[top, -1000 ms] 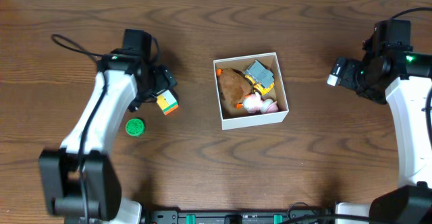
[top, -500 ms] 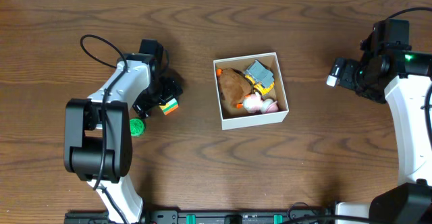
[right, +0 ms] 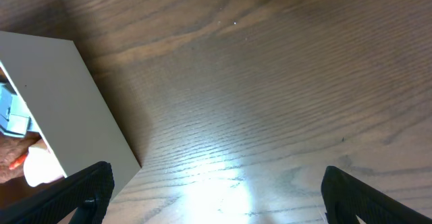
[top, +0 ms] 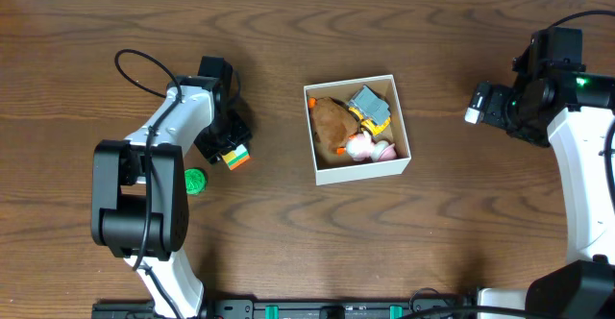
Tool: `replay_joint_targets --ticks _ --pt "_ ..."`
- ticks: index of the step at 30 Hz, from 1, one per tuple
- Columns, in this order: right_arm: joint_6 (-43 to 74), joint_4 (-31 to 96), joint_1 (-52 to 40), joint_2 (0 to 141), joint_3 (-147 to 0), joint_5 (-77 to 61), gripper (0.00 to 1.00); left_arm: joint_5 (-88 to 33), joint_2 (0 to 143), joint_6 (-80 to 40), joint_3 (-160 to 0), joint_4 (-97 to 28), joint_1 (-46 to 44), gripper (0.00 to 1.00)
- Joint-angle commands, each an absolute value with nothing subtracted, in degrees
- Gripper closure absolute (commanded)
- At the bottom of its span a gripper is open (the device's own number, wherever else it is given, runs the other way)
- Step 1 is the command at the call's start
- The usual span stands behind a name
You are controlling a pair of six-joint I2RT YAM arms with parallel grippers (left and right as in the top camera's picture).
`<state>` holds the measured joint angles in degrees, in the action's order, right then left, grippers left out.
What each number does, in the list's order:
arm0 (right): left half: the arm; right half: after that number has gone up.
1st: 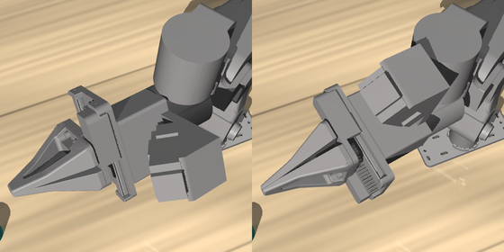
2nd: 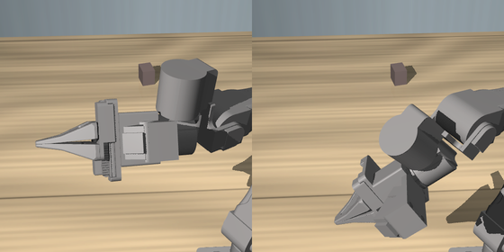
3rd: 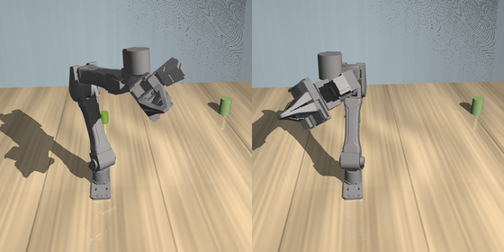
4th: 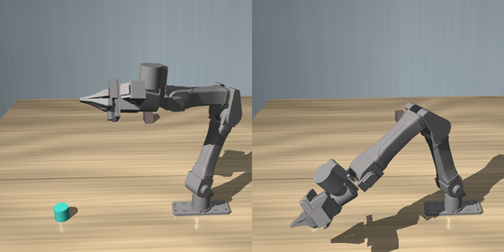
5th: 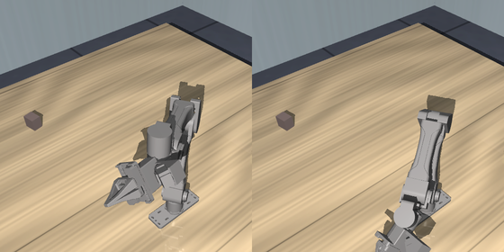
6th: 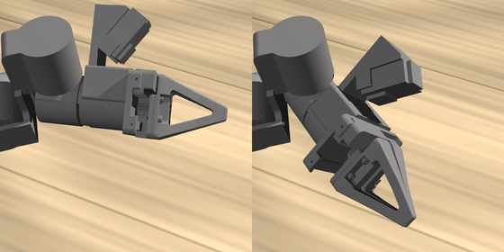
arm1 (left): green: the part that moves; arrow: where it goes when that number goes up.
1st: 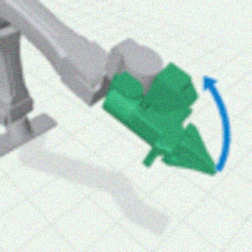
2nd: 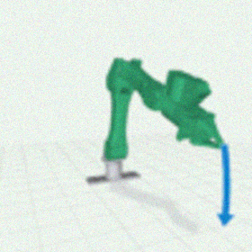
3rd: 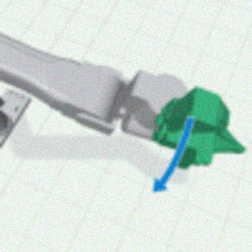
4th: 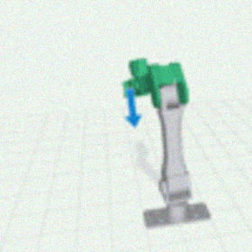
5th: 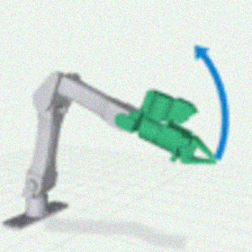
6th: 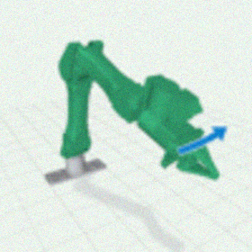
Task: Pack container
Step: 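Grasp the small colored cube with the left gripper, then carry the cube into the box and open the left gripper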
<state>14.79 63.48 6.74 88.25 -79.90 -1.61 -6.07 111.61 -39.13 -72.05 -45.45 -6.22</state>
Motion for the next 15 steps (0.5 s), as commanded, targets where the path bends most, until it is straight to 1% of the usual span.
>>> replay_joint_targets --ticks 1,3,4,8,9,11,15 --pt "14.06 63.68 7.11 88.29 -79.64 -1.93 0.01 -6.07 111.96 -39.29 -72.4 -45.74 -6.24 0.5" --pt "14.06 63.7 7.11 88.29 -79.64 -1.96 0.01 -6.09 111.79 -39.29 -72.4 -45.78 -6.26 0.55" --pt "14.06 63.7 7.11 88.29 -79.64 -1.93 0.01 -6.59 111.48 -39.16 -72.4 -45.71 -6.26 0.56" --pt "14.04 63.7 7.11 88.29 -79.64 -1.93 0.01 -8.58 108.51 -32.34 -73.82 -45.95 -7.16 0.81" --pt "14.04 63.7 7.11 88.29 -79.64 -1.93 0.01 -8.58 107.09 -30.72 -74.46 -46.26 -7.81 0.85" --pt "14.04 63.68 7.11 88.29 -79.64 -1.93 0.01 -8.58 103.35 -27.92 -75.64 -46.54 -9.69 0.89" --pt "14.06 63.7 7.11 88.29 -79.64 -1.96 0.01 -8.58 95.07 -21.87 -78.37 -46.33 -15.35 0.9"
